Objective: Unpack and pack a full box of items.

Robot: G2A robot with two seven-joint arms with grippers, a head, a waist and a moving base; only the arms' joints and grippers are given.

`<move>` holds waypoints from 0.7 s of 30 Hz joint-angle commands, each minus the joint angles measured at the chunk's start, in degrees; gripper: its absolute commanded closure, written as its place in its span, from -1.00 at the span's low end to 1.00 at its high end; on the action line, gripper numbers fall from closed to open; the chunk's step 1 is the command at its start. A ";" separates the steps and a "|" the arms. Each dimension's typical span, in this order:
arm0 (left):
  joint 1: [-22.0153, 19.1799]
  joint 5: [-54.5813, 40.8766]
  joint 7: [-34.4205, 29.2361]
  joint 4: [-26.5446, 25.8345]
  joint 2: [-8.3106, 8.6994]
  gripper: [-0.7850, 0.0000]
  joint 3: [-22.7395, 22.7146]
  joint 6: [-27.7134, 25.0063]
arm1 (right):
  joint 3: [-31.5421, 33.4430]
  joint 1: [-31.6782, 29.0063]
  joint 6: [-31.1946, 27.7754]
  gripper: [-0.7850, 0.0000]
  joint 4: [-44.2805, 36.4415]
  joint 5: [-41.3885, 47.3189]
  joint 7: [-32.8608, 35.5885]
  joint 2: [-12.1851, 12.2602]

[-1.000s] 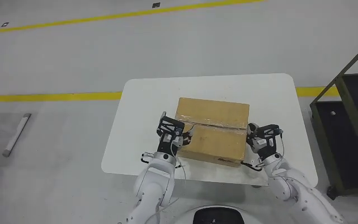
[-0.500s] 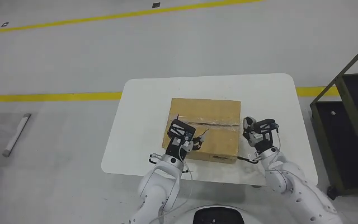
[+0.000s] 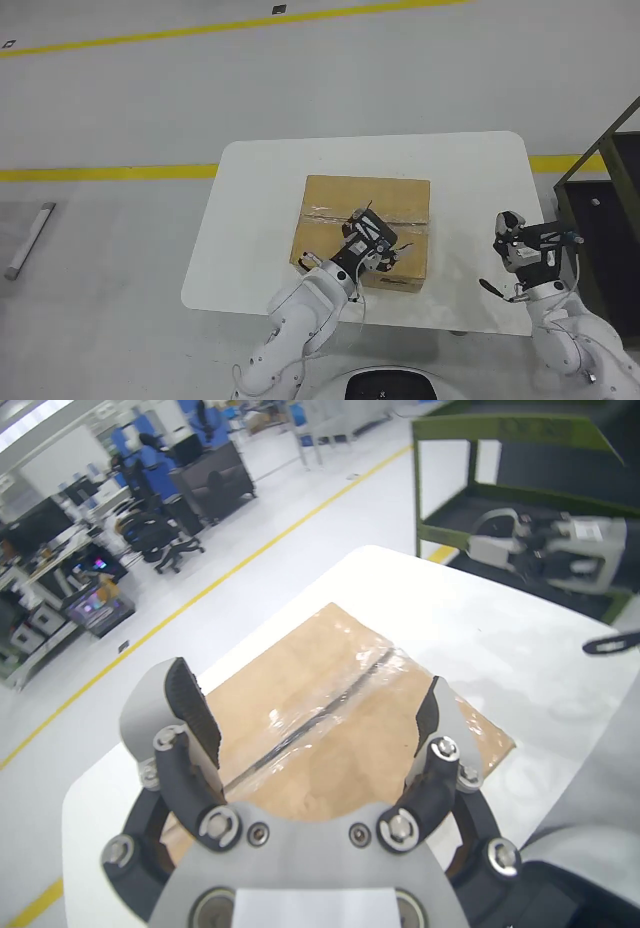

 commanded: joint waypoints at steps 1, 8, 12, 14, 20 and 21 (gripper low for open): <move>-3.28 -1.59 -1.10 3.00 -0.46 -1.00 2.33 -1.91 | 1.73 -1.89 0.04 1.00 -1.65 0.23 0.32 0.09; -9.14 -6.97 -4.39 10.57 -2.28 -1.00 6.74 -0.75 | 6.15 -7.57 -0.07 1.00 -6.05 1.50 1.49 0.21; -9.61 -6.93 -5.20 11.17 -2.38 -1.00 7.23 -1.24 | 7.24 -8.92 -0.15 1.00 -7.35 2.24 1.82 0.14; -9.61 -6.93 -5.20 11.17 -2.38 -1.00 7.23 -1.24 | 7.47 -9.21 -0.11 1.00 -7.74 2.31 1.84 0.09; -9.61 -6.93 -5.20 11.17 -2.38 -1.00 7.23 -1.24 | 7.71 -9.95 -0.08 1.00 -8.90 2.34 2.03 -0.07; -9.50 -5.74 -5.90 11.37 -2.30 -1.00 7.35 -1.25 | 7.66 -9.99 -0.17 1.00 -9.08 2.28 2.04 -0.10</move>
